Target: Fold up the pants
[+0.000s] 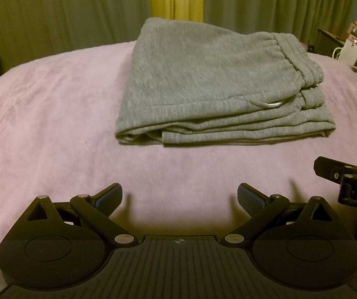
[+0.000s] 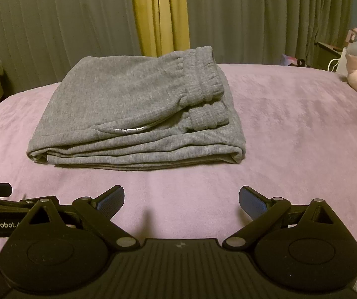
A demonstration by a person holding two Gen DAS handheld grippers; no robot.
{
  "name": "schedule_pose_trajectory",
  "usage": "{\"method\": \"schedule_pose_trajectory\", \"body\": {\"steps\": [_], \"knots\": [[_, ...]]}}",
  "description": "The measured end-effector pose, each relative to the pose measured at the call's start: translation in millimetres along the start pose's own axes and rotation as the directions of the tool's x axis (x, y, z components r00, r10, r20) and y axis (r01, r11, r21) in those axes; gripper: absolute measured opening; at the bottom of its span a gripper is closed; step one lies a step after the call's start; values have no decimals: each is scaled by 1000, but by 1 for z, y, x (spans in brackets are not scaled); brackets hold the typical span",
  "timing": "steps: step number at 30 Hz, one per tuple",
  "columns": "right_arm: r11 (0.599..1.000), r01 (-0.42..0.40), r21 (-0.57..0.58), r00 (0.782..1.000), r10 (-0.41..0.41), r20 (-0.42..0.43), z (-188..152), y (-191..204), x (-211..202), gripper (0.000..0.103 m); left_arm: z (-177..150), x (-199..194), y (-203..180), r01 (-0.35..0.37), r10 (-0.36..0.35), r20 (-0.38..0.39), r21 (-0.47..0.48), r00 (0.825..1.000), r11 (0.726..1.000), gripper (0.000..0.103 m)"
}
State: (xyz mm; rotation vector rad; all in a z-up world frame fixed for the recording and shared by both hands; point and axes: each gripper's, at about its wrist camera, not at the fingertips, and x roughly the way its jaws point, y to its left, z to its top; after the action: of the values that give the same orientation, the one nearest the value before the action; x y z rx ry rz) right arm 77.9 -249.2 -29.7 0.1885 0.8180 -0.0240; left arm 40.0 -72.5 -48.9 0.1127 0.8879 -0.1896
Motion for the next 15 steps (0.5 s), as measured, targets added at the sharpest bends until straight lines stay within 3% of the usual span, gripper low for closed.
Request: {"method": "schedule_pose_trajectory", "body": {"steps": [15], "knots": [[1000, 5, 3, 1000, -5, -2, 0, 2, 1, 99, -1, 1, 1, -1, 1, -7, -2, 1000, 1000, 102]]}}
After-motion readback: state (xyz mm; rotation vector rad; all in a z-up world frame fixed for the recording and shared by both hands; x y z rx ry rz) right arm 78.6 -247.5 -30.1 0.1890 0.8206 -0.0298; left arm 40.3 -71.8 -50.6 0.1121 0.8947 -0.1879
